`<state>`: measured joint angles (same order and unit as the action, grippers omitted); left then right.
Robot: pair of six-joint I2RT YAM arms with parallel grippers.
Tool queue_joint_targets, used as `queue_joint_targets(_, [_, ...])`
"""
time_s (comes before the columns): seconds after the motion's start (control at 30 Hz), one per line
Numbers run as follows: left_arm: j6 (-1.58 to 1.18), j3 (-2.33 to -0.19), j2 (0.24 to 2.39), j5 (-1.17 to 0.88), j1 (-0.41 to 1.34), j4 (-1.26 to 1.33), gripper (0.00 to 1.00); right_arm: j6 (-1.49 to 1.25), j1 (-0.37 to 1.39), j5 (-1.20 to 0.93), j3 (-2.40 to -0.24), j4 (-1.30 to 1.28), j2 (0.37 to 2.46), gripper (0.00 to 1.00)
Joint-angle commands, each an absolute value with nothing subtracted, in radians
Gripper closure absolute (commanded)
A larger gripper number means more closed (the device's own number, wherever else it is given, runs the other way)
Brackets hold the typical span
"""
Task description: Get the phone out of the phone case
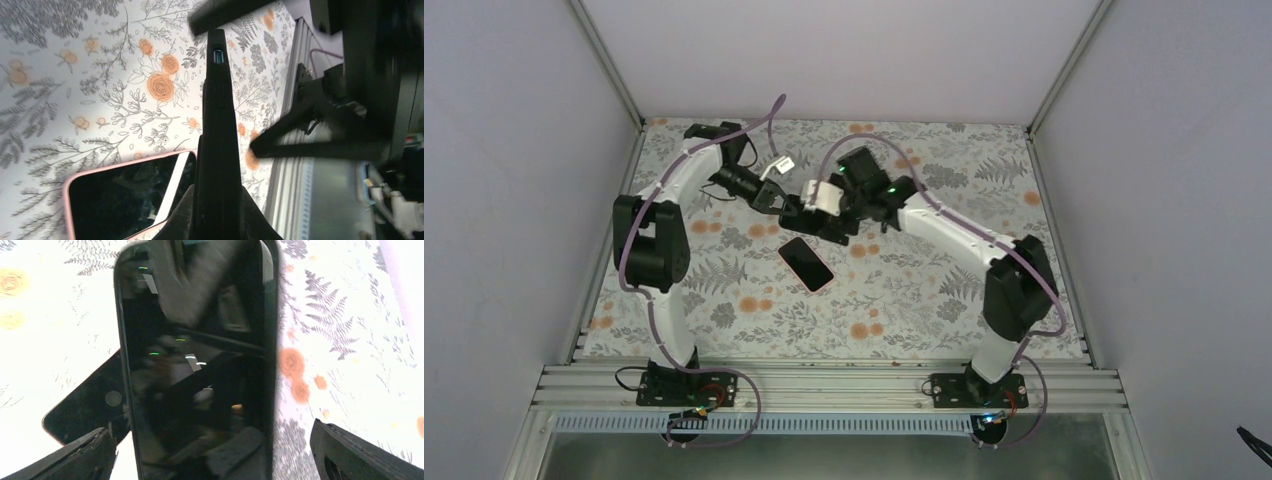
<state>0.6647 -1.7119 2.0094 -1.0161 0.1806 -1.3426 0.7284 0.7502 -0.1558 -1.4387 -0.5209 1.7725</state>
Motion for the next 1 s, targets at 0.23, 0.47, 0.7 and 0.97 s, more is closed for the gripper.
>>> queue_joint_targets(0.23, [0.915, -1.725, 1.733, -0.953, 0.197, -1.35, 0.98, 0.729, 0.502, -0.569, -1.414, -0.693, 1.581, 0.0])
queue_joint_targets(0.47, [0.937, -1.708, 1.668, -0.988, 0.205, -1.336, 0.98, 0.669, 0.483, -0.552, -1.412, -0.623, 1.587, 0.0])
queue_joint_targets(0.7, [0.96, -1.694, 1.674, -0.999, 0.205, -1.356, 0.98, 0.658, 0.441, -0.542, -1.421, -0.598, 1.6, 0.0])
queue_joint_targets(0.97, [0.964, -1.687, 1.668, -1.01, 0.212, -1.356, 0.98, 0.662, 0.407, -0.591, -1.456, -0.605, 1.631, 0.01])
